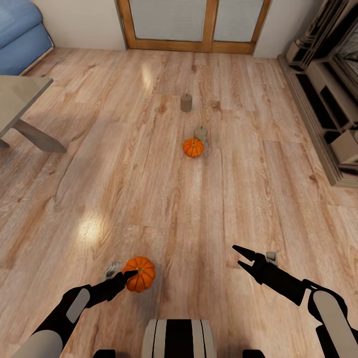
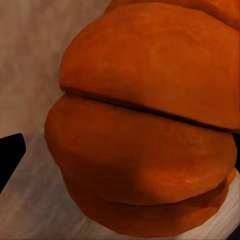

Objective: Place each of the two pumpkins and all three candles from the living room inside a cabinet in the living room (use any cabinet), then make sure every cabinet is closed, and position the cauldron so it is next to a table in the living room.

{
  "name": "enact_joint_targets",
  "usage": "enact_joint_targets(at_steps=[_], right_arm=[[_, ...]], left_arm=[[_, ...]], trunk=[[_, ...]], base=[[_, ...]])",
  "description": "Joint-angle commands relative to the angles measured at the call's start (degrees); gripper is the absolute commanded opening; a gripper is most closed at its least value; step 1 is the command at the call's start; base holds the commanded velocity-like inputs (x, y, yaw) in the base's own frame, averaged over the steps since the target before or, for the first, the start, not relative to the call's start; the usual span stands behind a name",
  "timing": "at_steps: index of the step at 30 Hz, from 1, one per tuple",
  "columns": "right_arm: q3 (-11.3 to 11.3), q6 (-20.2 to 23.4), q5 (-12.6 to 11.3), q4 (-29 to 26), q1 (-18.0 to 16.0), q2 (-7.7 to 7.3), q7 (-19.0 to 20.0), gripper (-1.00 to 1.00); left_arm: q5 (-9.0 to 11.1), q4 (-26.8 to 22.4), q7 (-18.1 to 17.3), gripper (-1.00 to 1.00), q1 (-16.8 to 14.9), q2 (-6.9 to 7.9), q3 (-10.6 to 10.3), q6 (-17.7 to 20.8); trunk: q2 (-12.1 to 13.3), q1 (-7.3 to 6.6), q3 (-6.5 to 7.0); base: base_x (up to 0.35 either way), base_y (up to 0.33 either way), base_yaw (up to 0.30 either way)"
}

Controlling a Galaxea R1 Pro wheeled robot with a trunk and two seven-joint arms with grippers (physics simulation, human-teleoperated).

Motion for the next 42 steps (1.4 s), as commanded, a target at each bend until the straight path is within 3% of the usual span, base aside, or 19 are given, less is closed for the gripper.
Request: enact_joint_targets(at_steps=[1, 15, 16, 42], right_arm=[[-0.1, 0.3, 0.6, 0.0, 0.0, 0.01, 0.6, 1.00], [-0.2, 0.3, 0.6, 0.0, 0.0, 0.01, 0.6, 1.00], [-0.2, 0.3, 0.5, 0.0, 0.0, 0.01, 0.6, 1.00], [-0.2, 0.3, 0.5, 0.0, 0.0, -0.03, 0.6, 1.00]], left_arm=[[-1.8, 0.1, 1.0, 1.00, 0.0, -0.03, 0.3, -0.2], [-1.8, 0.2, 0.9, 1.00, 0.0, -0.04, 0.3, -2.2], [-1.8, 0.2, 0.9, -1.00, 0.0, -0.03, 0.3, -2.3], [-1.2, 0.2, 0.2, -1.00, 0.0, 0.12, 0.4, -2.3]], trunk=[[0.0, 0.01, -0.03], [0.0, 0.01, -0.03], [0.0, 0.01, -0.03], [0.0, 0.01, -0.03]], base=[[0.000, 0.000, 0.000], [0.000, 0.000, 0.000], [0.000, 0.000, 0.000], [0.000, 0.000, 0.000]])
